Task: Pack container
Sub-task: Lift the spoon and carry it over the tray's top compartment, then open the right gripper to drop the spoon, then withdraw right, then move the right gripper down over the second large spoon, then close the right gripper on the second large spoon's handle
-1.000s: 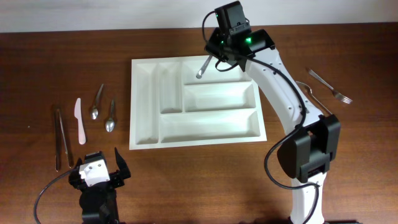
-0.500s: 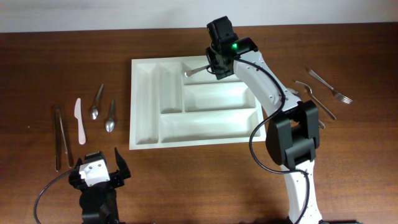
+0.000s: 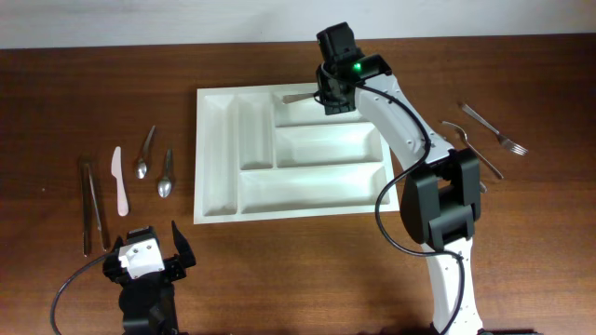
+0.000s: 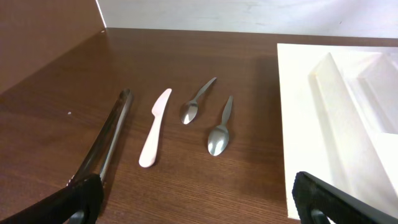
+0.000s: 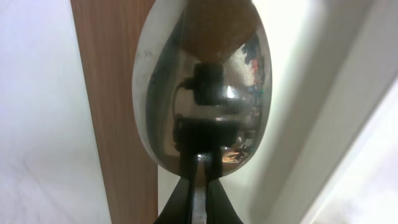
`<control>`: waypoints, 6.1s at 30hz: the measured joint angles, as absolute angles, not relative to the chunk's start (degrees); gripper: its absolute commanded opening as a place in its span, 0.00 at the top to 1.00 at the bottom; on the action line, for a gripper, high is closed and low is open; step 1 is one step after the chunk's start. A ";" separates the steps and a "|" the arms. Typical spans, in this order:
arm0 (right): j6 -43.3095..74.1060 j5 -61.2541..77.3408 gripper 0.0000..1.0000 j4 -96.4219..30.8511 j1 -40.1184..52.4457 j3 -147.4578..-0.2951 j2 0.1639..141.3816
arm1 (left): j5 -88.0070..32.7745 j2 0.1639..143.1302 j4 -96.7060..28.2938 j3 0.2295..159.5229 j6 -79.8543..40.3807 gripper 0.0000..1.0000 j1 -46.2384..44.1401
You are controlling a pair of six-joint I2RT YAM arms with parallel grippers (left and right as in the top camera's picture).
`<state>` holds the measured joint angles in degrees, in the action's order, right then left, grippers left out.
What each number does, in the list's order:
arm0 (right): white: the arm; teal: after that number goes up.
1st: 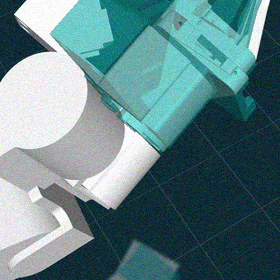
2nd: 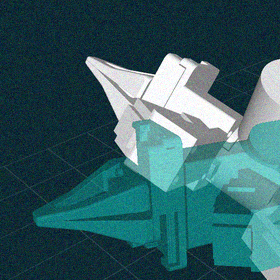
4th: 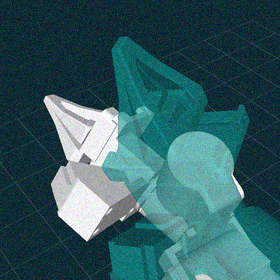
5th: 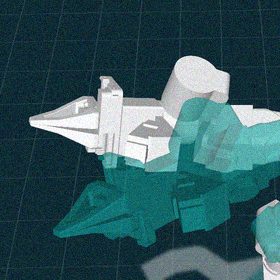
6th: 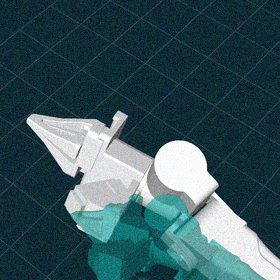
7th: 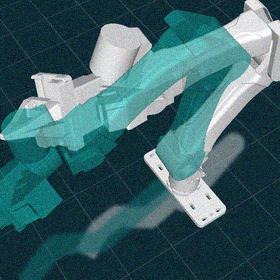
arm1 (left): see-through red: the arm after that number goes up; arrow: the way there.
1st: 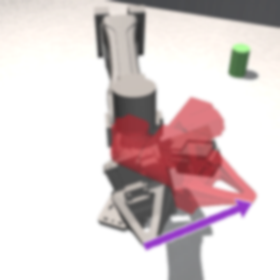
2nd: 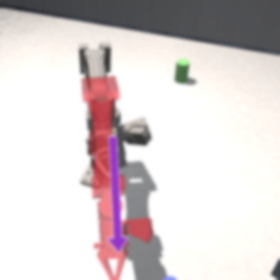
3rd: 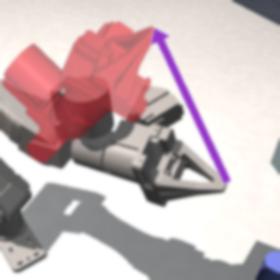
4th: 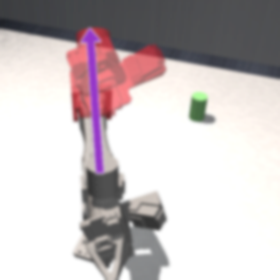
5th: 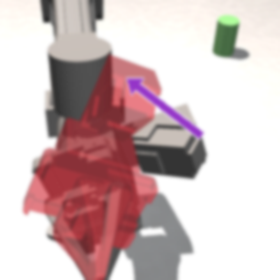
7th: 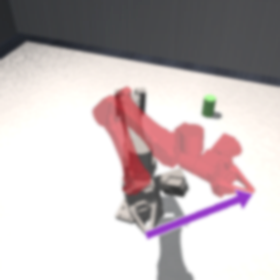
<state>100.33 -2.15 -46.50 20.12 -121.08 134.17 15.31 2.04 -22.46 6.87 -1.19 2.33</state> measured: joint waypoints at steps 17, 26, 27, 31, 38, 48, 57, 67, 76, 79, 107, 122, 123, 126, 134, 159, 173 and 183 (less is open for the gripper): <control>100.57 -2.15 0.84 -47.53 18.50 -121.08 136.75 | 15.31 2.04 -22.46 6.87 -1.19 0.01 2.33; 97.58 -2.20 0.48 -44.60 18.44 -121.08 137.14 | 15.31 2.04 -22.46 6.87 -1.19 0.01 2.33; 95.79 -2.24 0.41 -43.35 18.41 -121.08 137.14 | 15.31 2.04 -22.46 6.87 -1.19 0.01 2.33; 85.65 -1.96 0.26 -37.47 18.13 -121.21 137.14 | 15.31 2.04 -22.46 6.87 -1.17 0.01 2.33; 66.61 -1.61 0.00 -38.06 16.14 -123.66 136.62 | 15.31 2.04 -22.46 6.87 -1.19 0.01 2.33; 16.60 -1.50 0.01 -56.25 9.30 -125.93 117.91 | 15.44 2.09 -22.48 6.87 -1.19 0.01 2.33; -8.49 -1.72 0.01 -79.50 3.40 -127.07 108.05 | 15.49 2.11 -22.46 6.87 -1.19 0.01 2.33; -20.60 -1.69 0.01 -93.65 -4.29 -126.45 108.44 | 15.49 2.11 -22.46 6.87 -1.19 0.01 2.33; -26.81 -1.50 0.01 -85.32 -12.34 -116.40 108.77 | 15.49 2.11 -22.46 6.87 -1.19 0.01 2.33; -29.32 -1.39 0.01 -81.06 -12.45 -109.43 109.06 | 15.49 2.11 -22.46 6.87 -1.19 0.01 2.33; -38.96 4.14 0.01 -52.69 -12.38 -83.64 112.44 | 15.49 2.11 -22.46 6.87 -1.19 0.01 2.33; -39.70 4.60 0.01 -51.20 -12.38 -83.64 118.37 | 15.49 2.11 -22.46 6.87 -1.19 0.01 2.33; -39.70 4.62 0.01 -51.07 -12.38 -83.61 118.65 | 15.49 2.11 -22.46 6.87 -1.19 0.01 2.33; -39.68 4.62 0.01 -50.43 -12.38 -83.50 119.11 | 15.49 2.11 -22.46 6.87 -1.19 0.01 2.33; -40.23 4.62 0.01 -48.60 -12.38 -83.44 119.22 | 15.49 2.11 -22.46 6.87 -1.19 0.01 2.33; -41.06 4.56 0.01 -48.40 -12.38 -83.44 120.09 | 15.49 2.11 -22.46 6.87 -1.19 0.01 2.33; -41.15 4.54 0.02 -48.27 -12.38 -83.44 120.14 | 15.49 2.11 -22.46 6.87 -1.19 0.01 2.33; -41.19 4.49 0.46 -47.48 -12.38 -83.44 120.22 | 15.49 2.11 -22.46 6.87 -1.19 0.01 2.33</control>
